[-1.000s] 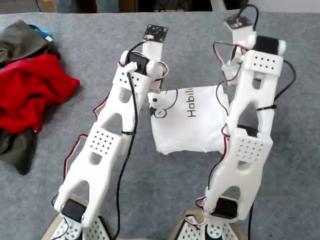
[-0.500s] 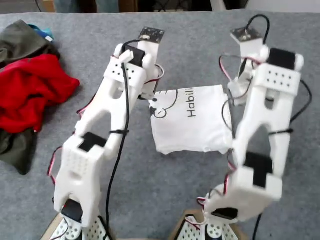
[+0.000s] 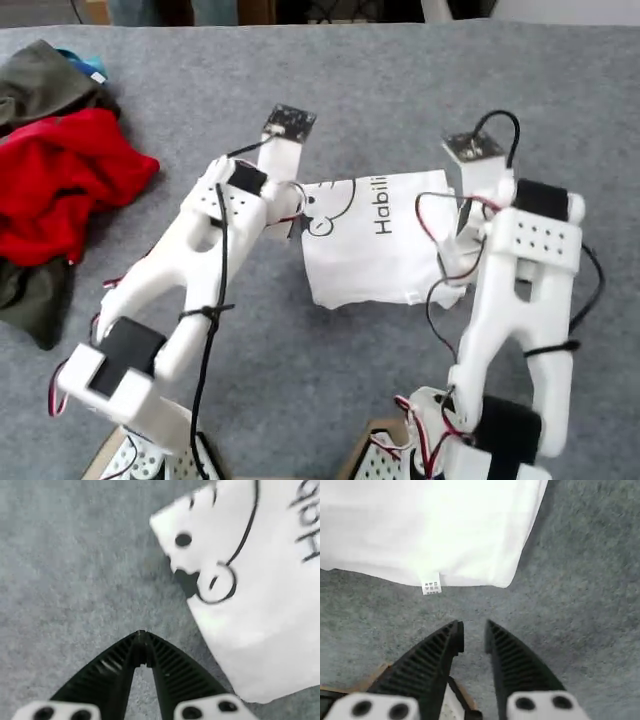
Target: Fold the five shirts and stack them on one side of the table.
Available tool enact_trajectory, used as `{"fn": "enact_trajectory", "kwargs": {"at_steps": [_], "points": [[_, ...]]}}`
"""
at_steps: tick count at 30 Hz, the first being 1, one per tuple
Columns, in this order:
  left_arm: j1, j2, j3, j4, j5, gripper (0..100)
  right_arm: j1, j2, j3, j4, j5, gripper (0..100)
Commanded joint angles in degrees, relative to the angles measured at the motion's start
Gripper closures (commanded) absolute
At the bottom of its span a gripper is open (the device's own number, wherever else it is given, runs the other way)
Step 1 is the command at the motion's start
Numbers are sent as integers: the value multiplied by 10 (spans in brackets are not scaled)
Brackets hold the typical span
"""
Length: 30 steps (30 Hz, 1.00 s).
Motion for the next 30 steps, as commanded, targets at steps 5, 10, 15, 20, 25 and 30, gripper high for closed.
{"fn": "enact_trajectory", "kwargs": {"at_steps": [5,10,15,20,25,30], "points": [[0,-18,-64,-10,28,892,-28,-3,44,-69,-263,681],[-1,21,-88,-8,76,863,-75,95,42,-123,-366,685],[0,47,-95,25,73,863,-81,185,6,-162,-396,687],[-8,60,-90,31,72,863,-83,257,-2,-222,-397,687],[-10,55,-91,31,72,863,-82,319,-2,-258,-394,688],[-12,55,-91,31,72,863,-80,353,-4,-258,-394,689]]}}
